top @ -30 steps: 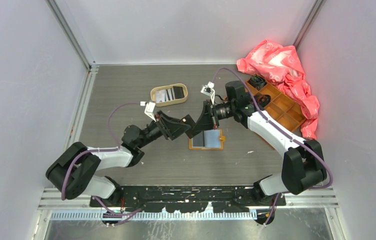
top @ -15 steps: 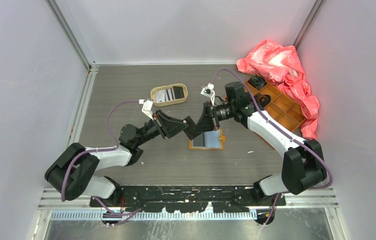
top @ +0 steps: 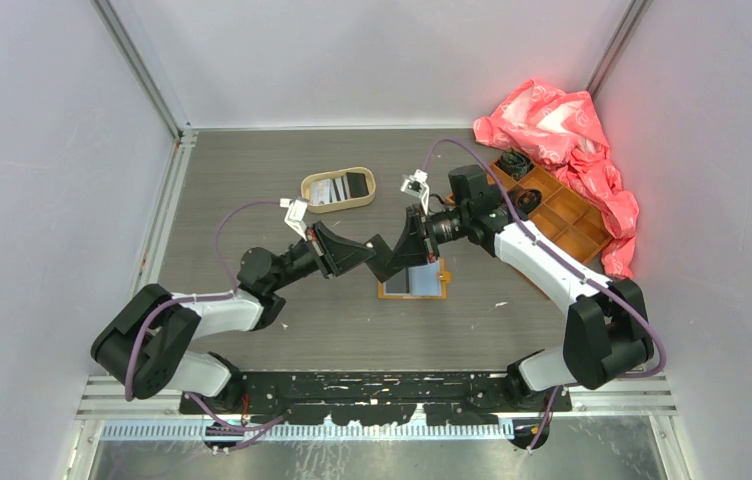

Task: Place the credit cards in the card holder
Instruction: Insert the credit card into the card holder.

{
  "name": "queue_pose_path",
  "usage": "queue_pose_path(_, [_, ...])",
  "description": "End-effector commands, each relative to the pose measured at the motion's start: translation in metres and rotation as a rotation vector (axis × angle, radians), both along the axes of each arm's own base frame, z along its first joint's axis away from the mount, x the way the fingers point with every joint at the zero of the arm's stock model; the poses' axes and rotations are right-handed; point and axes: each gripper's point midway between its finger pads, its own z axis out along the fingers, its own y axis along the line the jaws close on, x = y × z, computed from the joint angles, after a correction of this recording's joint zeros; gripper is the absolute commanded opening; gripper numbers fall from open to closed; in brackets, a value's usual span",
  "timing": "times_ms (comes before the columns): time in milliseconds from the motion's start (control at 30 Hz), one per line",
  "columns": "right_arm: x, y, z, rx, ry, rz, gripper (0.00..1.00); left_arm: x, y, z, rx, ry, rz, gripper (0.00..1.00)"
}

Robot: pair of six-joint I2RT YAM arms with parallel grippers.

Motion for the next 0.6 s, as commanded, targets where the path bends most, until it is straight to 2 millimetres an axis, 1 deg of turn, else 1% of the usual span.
queue_pose_path(0, [0.000, -0.005, 0.005, -0.018, -0.111, 0.007, 0.28, 0.002, 0.010, 0.009, -0.011, -0.082, 0.006, 0.00])
queue_pose_path(33, [0.001, -0.010, 0.000, -0.056, -0.168, 0.007, 0.38, 0.006, 0.013, 0.001, 0.010, -0.049, 0.005, 0.00])
queue_pose_path(67, [0.002, -0.017, -0.009, -0.109, -0.251, 0.016, 0.46, 0.009, 0.017, -0.010, 0.038, -0.004, -0.011, 0.00])
queue_pose_path(100, [0.005, -0.025, -0.019, -0.158, -0.366, 0.047, 0.52, 0.012, 0.021, -0.022, 0.063, 0.047, -0.024, 0.00])
queue_pose_path(133, [0.008, -0.035, -0.029, -0.217, -0.439, 0.065, 0.59, 0.014, 0.024, -0.032, 0.085, 0.084, -0.037, 0.00])
queue_pose_path(167, [0.012, -0.045, -0.038, -0.272, -0.486, 0.068, 0.64, 0.014, 0.026, -0.042, 0.114, 0.123, -0.056, 0.00])
queue_pose_path(233, [0.026, -0.065, -0.059, -0.390, -0.558, 0.042, 0.69, 0.014, 0.024, -0.073, 0.213, 0.254, -0.092, 0.00])
queue_pose_path(300, [0.044, -0.084, -0.080, -0.517, -0.602, -0.015, 0.70, 0.013, 0.024, -0.100, 0.332, 0.342, -0.102, 0.00])
queue_pose_path(367, [0.060, -0.098, -0.097, -0.618, -0.618, -0.066, 0.70, 0.013, 0.024, -0.116, 0.444, 0.347, -0.090, 0.00])
queue_pose_path(467, [0.077, -0.114, -0.115, -0.749, -0.584, -0.120, 0.67, 0.010, 0.018, -0.119, 0.526, 0.330, -0.103, 0.00])
queue_pose_path(567, [0.089, -0.126, -0.130, -0.858, -0.537, -0.146, 0.57, 0.011, 0.008, -0.115, 0.533, 0.325, -0.144, 0.00])
